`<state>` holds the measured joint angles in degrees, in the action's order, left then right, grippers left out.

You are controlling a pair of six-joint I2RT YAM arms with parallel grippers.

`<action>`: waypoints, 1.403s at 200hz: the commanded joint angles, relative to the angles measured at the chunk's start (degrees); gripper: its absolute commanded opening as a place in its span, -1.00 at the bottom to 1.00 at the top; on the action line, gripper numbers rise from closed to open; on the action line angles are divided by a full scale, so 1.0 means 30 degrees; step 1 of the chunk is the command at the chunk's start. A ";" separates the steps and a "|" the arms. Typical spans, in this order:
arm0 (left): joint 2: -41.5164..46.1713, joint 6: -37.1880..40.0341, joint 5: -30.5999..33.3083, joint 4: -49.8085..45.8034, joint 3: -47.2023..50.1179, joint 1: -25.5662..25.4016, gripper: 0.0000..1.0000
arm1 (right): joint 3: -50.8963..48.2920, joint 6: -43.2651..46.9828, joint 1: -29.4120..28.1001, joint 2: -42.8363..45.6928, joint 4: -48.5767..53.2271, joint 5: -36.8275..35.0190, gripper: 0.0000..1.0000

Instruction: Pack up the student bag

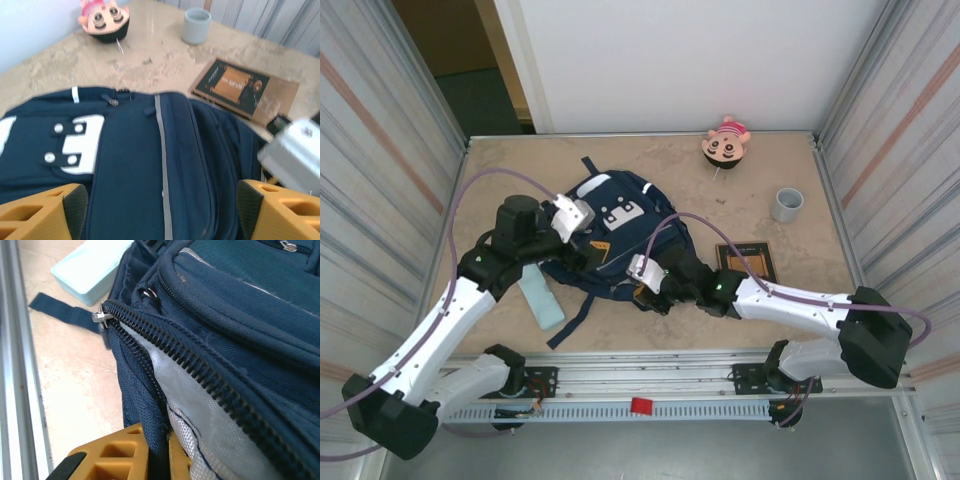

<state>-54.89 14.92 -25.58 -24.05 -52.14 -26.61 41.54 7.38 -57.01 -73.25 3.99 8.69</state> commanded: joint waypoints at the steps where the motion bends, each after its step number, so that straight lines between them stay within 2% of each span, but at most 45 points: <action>1: 0.0852 0.3857 -0.1325 -0.2337 0.1233 0.0106 0.61 | 0.0861 -0.0921 0.0477 0.1239 -0.0151 0.2342 -0.81; 27: 0.1183 0.6535 -0.2427 -0.1321 0.2678 0.0009 0.65 | 0.0976 -0.0511 0.1051 0.2411 0.0569 0.3735 -0.80; 51: 0.0090 0.7798 -0.1138 -0.1071 0.2907 -0.0497 0.65 | 0.1026 -0.0489 0.1906 0.2932 0.1395 0.4803 -0.79; 62: -0.0506 0.8119 -0.0677 -0.0723 0.2971 -0.0945 0.60 | 0.1035 -0.0602 0.2275 0.3144 0.1539 0.5431 -0.79; 77: -0.1300 0.8538 -0.0518 -0.0095 0.3207 -0.1648 0.43 | 0.1028 -0.0917 0.2825 0.3490 0.1568 0.6142 -0.79; 83: -0.1551 0.8509 -0.0285 0.0337 0.3374 -0.2015 0.34 | 0.1043 -0.1016 0.3015 0.3631 0.1611 0.6325 -0.80; 105: -0.1880 0.7802 -0.0302 0.2217 0.4024 -0.3024 -0.23 | 0.1090 -0.1477 0.3777 0.4207 0.2116 0.6483 -0.79; 118: -0.1732 0.6497 -0.0784 0.3647 0.4533 -0.3220 -0.74 | 0.1206 -0.1878 0.4399 0.4504 0.2896 0.6350 -0.77; 126: -0.1651 0.5129 -0.0918 0.4932 0.4894 -0.3244 -1.00 | 0.1454 -0.2213 0.4605 0.4674 0.3710 0.5920 -0.65; 136: -0.1618 0.3419 -0.1255 0.6128 0.5252 -0.3231 -1.00 | 0.2024 -0.2871 0.4663 0.4812 0.5234 0.4652 -0.27; 148: -0.1738 0.2108 -0.1706 0.7021 0.5498 -0.3259 -1.00 | 0.3320 -0.4036 0.4457 0.4827 0.7765 0.3038 0.06; 165: -0.1979 -0.0051 -0.2017 0.8356 0.5822 -0.3288 -1.00 | 0.5284 -0.6576 0.3209 0.4749 1.1340 -0.0494 0.25; 182: -0.2328 -0.1251 -0.2321 0.8992 0.5841 -0.3352 -1.00 | 0.6994 -0.9931 0.1174 0.4456 1.4233 -0.3802 0.27; 193: -0.2546 -0.1825 -0.2550 0.9130 0.5768 -0.3376 -1.00 | 0.7742 -1.2322 0.0163 0.4045 1.5213 -0.4487 0.22; 225: -0.3016 -0.3033 -0.3464 0.9136 0.5354 -0.3376 -1.00 | 0.7855 -1.8992 -0.1537 0.2395 1.3920 -0.5807 0.08; 245: -0.3216 -0.3849 -0.4422 0.9767 0.5394 -0.3376 -1.00 | 0.7664 -2.0216 -0.1751 0.1340 1.2475 -0.6422 0.03; 280: -0.3474 -0.5164 -0.5462 1.0565 0.5229 -0.3376 -1.00 | 0.8289 -1.9993 -0.1385 -0.0764 1.1264 -0.5919 -0.04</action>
<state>-65.58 4.23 -36.27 1.67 -34.37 -36.51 65.12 -47.92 -61.52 -72.75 40.16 -6.85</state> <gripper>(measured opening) 0.060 0.490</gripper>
